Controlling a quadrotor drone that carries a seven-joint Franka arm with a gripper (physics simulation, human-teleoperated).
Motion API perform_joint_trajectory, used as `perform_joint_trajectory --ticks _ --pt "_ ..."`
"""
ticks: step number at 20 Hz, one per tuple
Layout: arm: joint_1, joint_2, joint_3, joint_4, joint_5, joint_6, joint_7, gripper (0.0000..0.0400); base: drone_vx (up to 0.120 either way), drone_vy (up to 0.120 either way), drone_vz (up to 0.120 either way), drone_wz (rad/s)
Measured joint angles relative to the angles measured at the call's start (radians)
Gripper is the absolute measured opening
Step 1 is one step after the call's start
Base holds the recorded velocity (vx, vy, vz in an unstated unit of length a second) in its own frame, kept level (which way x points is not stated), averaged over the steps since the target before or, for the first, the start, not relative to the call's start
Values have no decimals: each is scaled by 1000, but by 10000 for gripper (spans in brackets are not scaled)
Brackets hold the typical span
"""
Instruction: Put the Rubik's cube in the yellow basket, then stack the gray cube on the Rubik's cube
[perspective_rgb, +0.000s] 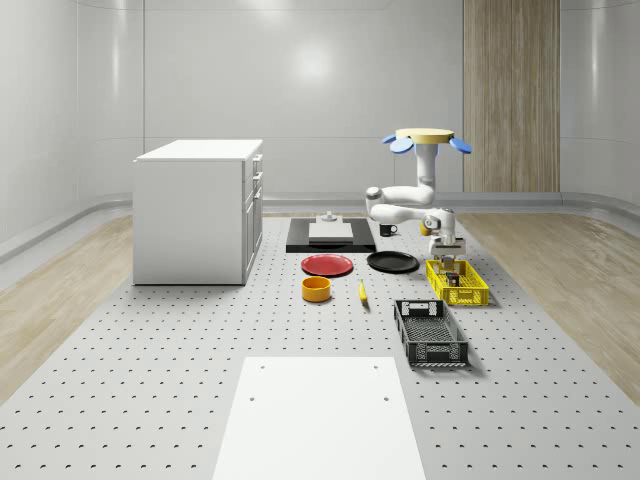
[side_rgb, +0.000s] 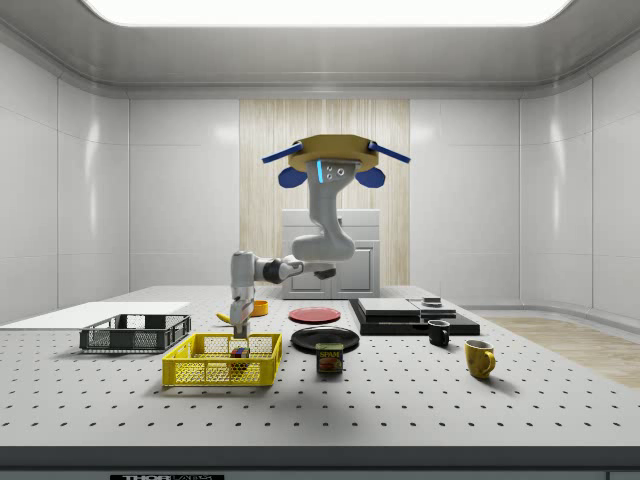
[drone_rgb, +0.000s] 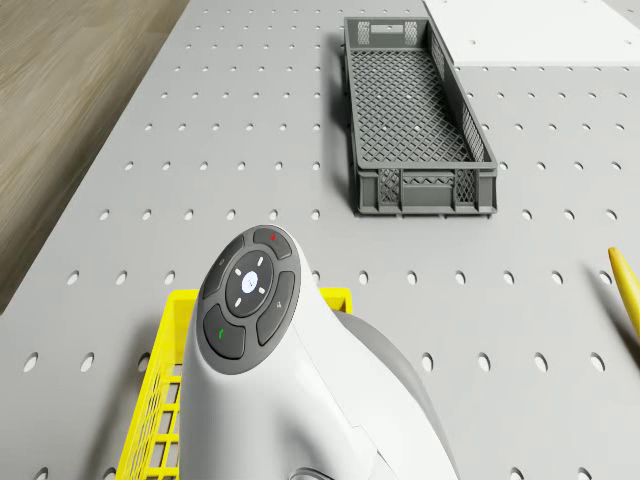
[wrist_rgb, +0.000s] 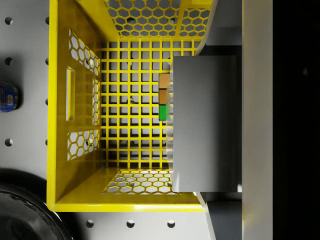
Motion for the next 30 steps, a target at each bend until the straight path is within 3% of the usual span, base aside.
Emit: perform_joint_trajectory --ticks 6,30 --pt "-1 -2 0 0 1 1 0 250 0 73 0 0" --pt "1 -7 -115 20 -108 46 -6 250 0 0 0 0"
